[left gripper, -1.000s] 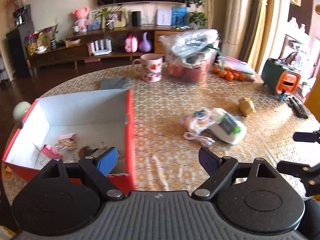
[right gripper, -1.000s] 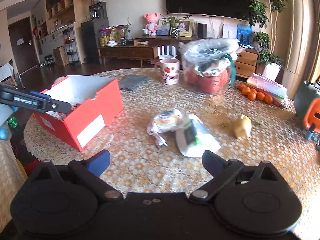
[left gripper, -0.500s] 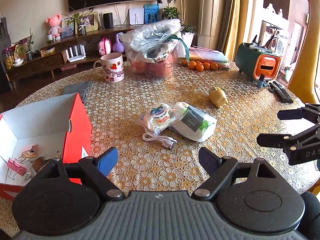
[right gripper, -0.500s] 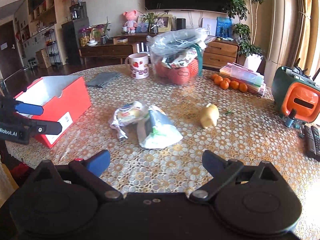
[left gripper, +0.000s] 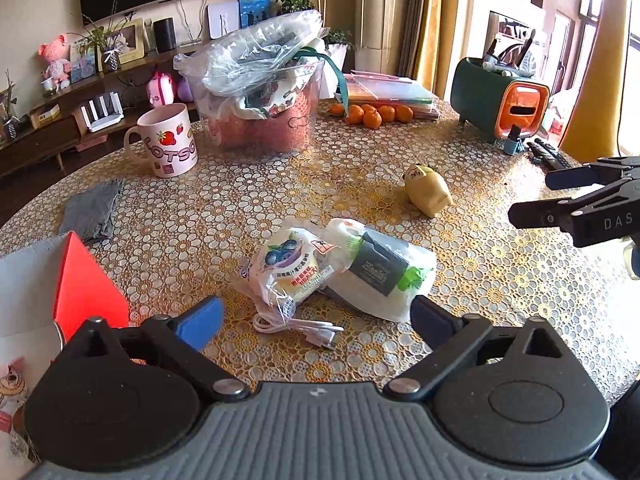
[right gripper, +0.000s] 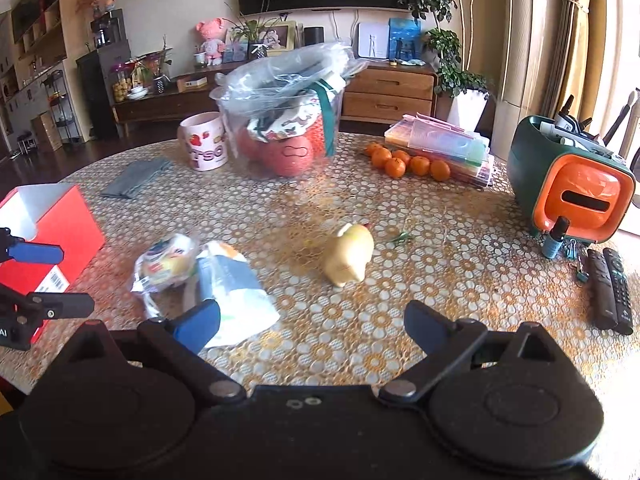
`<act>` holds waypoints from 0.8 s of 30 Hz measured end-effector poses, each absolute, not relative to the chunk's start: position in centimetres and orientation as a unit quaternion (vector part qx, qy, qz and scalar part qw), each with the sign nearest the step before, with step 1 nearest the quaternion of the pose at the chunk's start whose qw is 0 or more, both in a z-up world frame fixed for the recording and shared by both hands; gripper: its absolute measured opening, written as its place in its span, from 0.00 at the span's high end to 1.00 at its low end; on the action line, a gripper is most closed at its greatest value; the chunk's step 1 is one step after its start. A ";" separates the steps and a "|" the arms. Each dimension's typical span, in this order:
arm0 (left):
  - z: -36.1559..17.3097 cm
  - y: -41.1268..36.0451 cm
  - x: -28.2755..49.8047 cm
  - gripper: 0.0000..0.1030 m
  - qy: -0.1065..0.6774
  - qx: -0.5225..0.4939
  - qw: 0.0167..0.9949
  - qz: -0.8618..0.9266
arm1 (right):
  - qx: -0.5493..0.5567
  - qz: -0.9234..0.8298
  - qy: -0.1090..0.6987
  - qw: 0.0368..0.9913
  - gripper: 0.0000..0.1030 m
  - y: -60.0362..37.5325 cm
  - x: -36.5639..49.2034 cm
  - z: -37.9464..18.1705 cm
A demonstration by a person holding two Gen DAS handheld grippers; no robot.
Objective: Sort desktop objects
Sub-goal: 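Move both tools back over the blueberry bag and yellow piggy toy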
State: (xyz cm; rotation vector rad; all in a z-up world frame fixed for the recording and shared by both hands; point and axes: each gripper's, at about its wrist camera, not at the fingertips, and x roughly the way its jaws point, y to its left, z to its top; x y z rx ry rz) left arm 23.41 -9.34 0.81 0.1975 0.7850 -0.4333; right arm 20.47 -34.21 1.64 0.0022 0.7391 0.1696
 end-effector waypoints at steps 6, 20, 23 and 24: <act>-0.6 -10.4 27.8 0.00 0.394 0.128 0.887 -0.203 | 0.002 0.070 0.375 0.925 0.04 -34.7 24.5 0.5; -4.4 -11.5 32.9 0.00 0.453 0.135 0.856 -0.209 | 0.014 0.039 0.403 0.914 0.05 -35.1 31.4 -2.5; -5.0 -11.8 33.2 0.00 0.459 0.138 0.852 -0.212 | 0.017 0.032 0.408 0.912 0.05 -35.0 32.5 -3.0; -5.2 -11.8 33.3 0.00 0.460 0.138 0.850 -0.214 | 0.019 0.032 0.410 0.911 0.05 -35.0 32.8 -3.3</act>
